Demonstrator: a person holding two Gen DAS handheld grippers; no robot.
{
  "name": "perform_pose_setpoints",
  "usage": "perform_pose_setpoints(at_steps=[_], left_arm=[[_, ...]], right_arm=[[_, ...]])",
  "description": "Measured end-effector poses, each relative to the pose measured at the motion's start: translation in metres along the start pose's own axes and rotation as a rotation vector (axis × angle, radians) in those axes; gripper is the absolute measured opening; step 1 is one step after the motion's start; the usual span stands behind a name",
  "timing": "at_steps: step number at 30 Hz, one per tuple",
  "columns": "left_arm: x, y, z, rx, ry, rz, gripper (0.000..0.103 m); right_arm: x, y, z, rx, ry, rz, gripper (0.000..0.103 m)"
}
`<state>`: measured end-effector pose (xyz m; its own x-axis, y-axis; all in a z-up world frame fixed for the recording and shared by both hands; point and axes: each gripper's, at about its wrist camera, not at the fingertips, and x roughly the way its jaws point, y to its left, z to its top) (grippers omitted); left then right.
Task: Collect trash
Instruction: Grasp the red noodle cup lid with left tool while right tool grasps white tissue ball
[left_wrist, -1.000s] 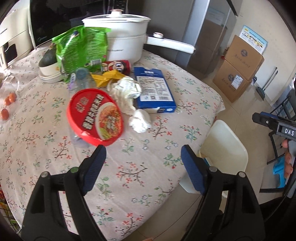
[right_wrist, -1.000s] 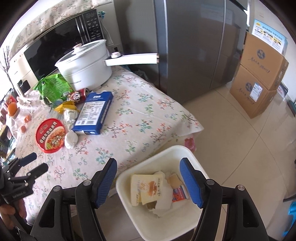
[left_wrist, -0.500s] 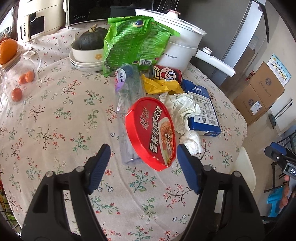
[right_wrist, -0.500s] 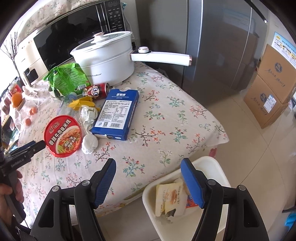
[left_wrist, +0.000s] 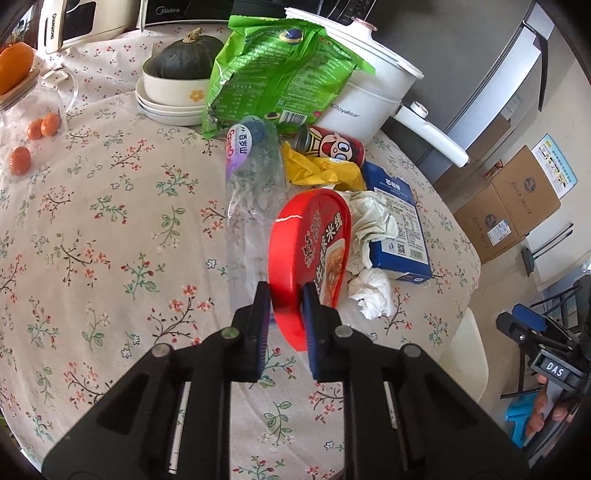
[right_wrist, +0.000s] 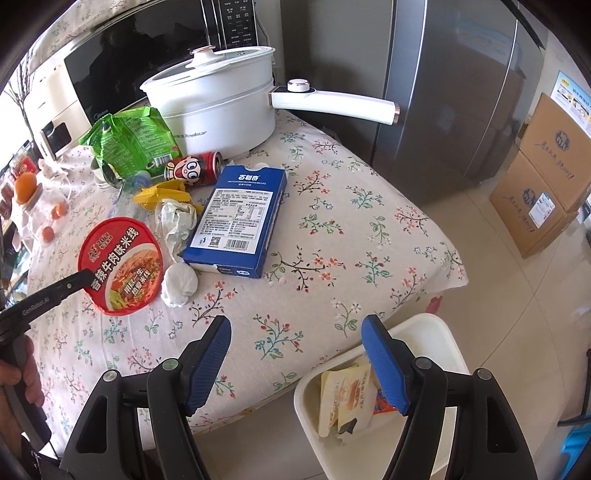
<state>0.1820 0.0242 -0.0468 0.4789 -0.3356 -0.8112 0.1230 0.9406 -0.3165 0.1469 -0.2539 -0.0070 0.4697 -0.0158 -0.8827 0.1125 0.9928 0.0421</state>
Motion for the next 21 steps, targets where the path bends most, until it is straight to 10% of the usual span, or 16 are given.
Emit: perform_pose_setpoints(at_steps=[21], left_arm=[[-0.077,0.009,-0.015,0.030,-0.136,0.006,0.017]], right_arm=[[0.066,0.080,0.017,-0.043,0.103,0.107,0.075]])
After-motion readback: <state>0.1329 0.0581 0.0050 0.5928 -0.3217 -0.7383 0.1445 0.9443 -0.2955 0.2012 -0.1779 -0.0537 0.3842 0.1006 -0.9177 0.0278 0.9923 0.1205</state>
